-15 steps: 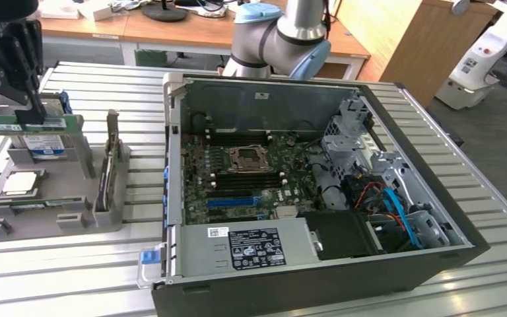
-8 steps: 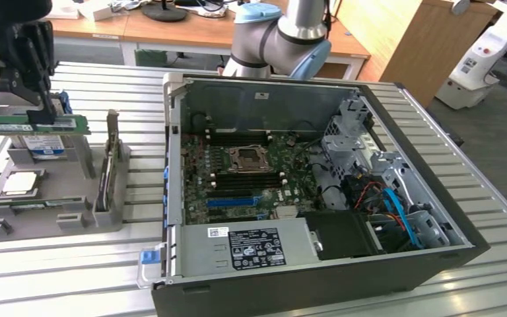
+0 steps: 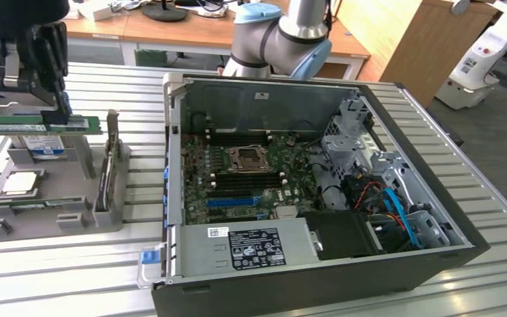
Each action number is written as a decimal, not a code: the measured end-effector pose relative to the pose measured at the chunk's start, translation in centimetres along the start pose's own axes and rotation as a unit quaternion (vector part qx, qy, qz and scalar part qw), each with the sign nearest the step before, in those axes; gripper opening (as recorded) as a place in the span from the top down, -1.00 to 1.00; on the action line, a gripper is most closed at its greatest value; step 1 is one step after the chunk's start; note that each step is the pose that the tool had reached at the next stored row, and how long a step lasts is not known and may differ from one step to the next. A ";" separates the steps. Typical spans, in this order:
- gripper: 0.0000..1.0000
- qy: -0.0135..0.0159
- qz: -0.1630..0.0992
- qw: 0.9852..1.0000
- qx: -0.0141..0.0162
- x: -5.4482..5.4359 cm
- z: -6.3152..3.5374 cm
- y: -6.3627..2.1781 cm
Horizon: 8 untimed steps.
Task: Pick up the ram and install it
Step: 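Pick up the ram and move it above insertion slot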
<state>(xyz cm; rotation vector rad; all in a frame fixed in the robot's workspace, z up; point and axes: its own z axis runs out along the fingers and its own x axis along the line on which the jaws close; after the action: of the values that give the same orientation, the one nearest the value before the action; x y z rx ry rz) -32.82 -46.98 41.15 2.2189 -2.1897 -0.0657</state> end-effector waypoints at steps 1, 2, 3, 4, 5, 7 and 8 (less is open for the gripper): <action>0.76 0.000 0.000 1.000 0.000 0.0 0.00 -0.19; 0.76 0.000 0.000 1.000 0.000 0.0 -0.01 -0.37; 0.76 0.000 0.000 1.000 0.000 0.0 -0.03 -0.57; 0.76 0.000 0.000 1.000 0.000 0.0 -0.03 -0.76; 0.76 0.000 0.000 1.000 0.000 0.0 -0.05 -0.97; 0.76 0.000 0.000 1.000 0.000 0.0 -0.06 -1.35; 0.76 0.000 0.000 1.000 0.000 0.0 -0.07 -1.55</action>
<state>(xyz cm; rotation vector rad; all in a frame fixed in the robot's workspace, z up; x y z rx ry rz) -31.27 -46.98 41.15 2.2189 -2.1897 -0.0657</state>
